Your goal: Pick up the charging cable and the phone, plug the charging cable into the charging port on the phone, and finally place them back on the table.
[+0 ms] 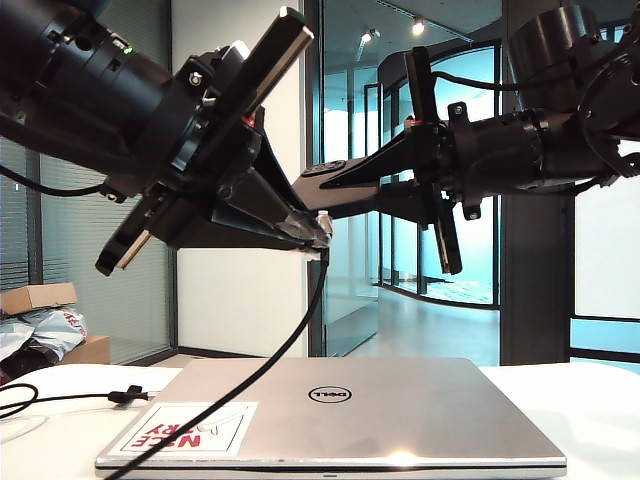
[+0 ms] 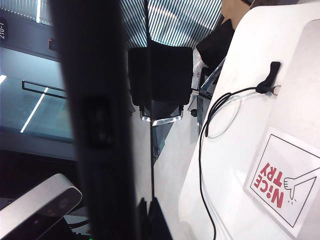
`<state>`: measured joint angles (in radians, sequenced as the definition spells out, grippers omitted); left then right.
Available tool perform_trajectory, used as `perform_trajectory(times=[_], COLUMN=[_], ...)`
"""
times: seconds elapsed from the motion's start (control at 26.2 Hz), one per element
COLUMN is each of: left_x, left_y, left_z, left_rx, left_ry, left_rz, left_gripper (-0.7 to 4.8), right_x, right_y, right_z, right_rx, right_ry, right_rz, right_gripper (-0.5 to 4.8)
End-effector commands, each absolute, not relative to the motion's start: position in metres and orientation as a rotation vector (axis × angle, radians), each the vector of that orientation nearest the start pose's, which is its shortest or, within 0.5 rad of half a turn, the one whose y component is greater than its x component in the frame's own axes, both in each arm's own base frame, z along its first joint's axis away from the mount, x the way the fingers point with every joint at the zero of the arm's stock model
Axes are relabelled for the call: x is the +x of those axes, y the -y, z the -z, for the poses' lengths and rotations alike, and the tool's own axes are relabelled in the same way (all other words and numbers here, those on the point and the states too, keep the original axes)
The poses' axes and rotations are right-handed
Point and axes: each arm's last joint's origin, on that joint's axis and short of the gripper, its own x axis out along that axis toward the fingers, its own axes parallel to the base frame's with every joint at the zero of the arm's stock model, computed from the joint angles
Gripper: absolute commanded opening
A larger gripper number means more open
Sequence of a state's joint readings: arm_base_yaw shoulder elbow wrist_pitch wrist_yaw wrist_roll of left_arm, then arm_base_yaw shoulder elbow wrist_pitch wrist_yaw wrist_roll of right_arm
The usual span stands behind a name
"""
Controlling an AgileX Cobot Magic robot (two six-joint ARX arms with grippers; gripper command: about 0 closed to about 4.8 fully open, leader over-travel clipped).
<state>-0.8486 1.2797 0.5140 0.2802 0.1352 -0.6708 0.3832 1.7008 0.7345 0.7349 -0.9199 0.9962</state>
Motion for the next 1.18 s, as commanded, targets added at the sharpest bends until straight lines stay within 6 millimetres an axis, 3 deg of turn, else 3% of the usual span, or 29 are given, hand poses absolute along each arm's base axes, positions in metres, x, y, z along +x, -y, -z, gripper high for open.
perform_trajectory(times=[0.04,0.53,0.73,0.8,0.88,1.18], left_x=[0.162,0.162,0.162,0.162,0.163,0.170], left_y=[0.190,0.190,0.190,0.190,0.191,0.199], left_z=[-0.189,-0.188,-0.189,-0.190,-0.189,-0.159], left_rx=[-0.442,-0.429,-0.239,-0.165,-0.111,-0.052], left_ry=[-0.737,-0.736,-0.640,-0.593,-0.564,-0.661], left_rz=[0.776,0.778,0.848,0.876,0.893,0.873], left_gripper=[-0.07,-0.07,-0.02,0.48,1.95,2.11], right_x=[0.291,0.296,0.298,0.299,0.298,0.286], right_y=[-0.143,-0.135,-0.131,-0.129,-0.125,-0.110], right_z=[-0.181,-0.182,-0.182,-0.182,-0.182,-0.194], right_rx=[0.870,0.842,0.824,0.825,0.795,0.688], right_ry=[-0.838,-0.786,-0.741,-0.734,-0.734,-0.766], right_rz=[-1.122,-1.103,-1.057,-1.035,-0.993,-0.889], right_gripper=[-0.02,-0.02,-0.03,-0.05,-0.05,-0.04])
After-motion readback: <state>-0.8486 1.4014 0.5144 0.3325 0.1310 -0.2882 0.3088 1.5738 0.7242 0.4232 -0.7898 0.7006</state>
